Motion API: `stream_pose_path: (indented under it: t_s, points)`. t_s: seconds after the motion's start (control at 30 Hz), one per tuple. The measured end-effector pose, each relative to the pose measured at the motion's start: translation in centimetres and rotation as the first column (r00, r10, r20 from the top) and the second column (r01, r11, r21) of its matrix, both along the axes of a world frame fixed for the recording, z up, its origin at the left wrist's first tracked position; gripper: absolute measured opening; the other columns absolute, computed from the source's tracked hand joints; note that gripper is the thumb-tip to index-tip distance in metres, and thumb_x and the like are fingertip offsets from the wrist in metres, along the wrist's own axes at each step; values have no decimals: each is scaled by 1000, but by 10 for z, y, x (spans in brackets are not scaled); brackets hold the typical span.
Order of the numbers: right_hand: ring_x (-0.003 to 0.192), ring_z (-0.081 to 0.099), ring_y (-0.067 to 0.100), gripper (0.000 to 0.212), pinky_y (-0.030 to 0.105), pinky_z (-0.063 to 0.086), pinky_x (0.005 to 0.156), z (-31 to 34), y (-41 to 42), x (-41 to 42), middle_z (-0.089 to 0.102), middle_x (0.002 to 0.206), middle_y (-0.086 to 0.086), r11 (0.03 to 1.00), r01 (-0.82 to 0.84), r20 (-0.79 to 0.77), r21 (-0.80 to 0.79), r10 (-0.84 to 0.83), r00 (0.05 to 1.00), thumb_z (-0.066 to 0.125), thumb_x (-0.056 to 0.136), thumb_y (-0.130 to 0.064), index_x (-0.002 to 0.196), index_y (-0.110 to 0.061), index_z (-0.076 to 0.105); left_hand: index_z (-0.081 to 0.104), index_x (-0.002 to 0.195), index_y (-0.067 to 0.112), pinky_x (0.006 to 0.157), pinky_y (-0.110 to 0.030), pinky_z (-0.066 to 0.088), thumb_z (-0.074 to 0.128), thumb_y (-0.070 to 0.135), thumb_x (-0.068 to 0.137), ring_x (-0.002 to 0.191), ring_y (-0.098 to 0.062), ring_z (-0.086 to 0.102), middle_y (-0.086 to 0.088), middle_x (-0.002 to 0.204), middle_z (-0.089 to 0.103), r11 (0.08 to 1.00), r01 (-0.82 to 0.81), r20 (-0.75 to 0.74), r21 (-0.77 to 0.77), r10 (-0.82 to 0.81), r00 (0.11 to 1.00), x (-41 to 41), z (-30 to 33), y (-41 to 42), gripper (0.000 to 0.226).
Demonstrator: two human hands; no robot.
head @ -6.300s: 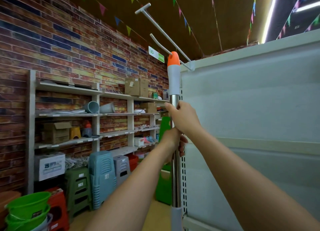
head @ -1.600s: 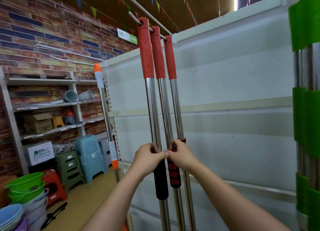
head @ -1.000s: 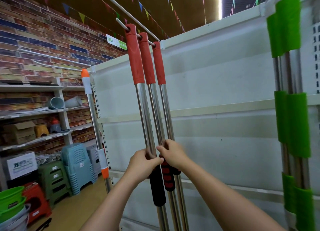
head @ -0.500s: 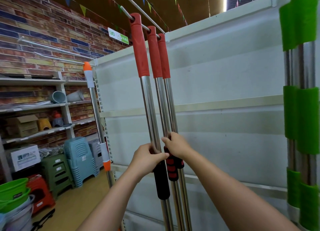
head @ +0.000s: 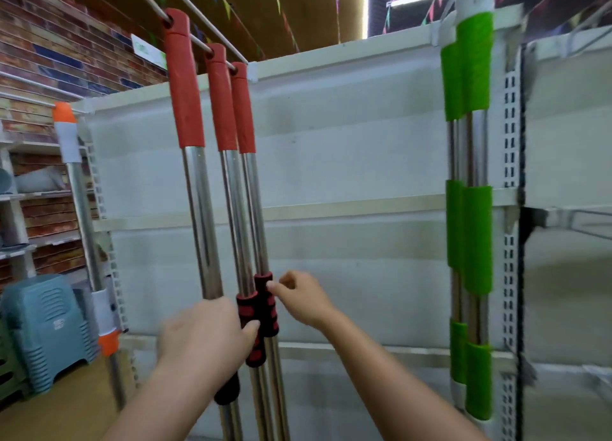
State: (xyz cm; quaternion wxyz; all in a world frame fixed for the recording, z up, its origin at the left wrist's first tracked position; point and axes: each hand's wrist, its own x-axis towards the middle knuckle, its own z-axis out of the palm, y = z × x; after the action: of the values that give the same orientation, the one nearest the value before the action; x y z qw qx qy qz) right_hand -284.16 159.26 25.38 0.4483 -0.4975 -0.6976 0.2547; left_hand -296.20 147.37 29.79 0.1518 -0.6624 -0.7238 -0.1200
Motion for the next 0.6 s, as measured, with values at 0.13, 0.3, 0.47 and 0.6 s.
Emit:
stream_pose_path:
  t_s: [0.13,0.3,0.47,0.6]
  points:
    - [90,62,30,21,40,50,83,1,-22,55,64,86,9,985,170,13,33,-171,985,57,85,-28,93,-10,62,56,86,19,71,-32,47,44,55,84,89,-25,62,-3,92,66,965,261,32,4,-261,965,57,-8,16,38]
    - [79,58,19,18,31,46,75,20,-90,133,63,80,2,926,322,-22,196,-324,946,56,87,-24,91,-9,64,55,96,24,75,-29,47,58,51,79,91,-20,62,3,98,64,836,534,446,-123,-435,783,128,-42,31,33]
    - [58,56,15,17,34,48,59,24,-141,181,55,60,-5,810,443,-287,385,-351,891,54,87,-19,70,-20,56,44,124,20,82,-26,47,68,40,78,98,-15,57,1,108,54,673,739,800,-31,-426,423,194,-72,25,56]
    - [52,47,1,22,13,37,49,13,-145,213,50,62,-4,782,502,-553,370,-249,795,50,92,-10,72,-19,52,36,134,18,80,-22,45,74,28,76,102,-16,53,0,109,50,706,698,873,117,-409,268,230,-67,20,70]
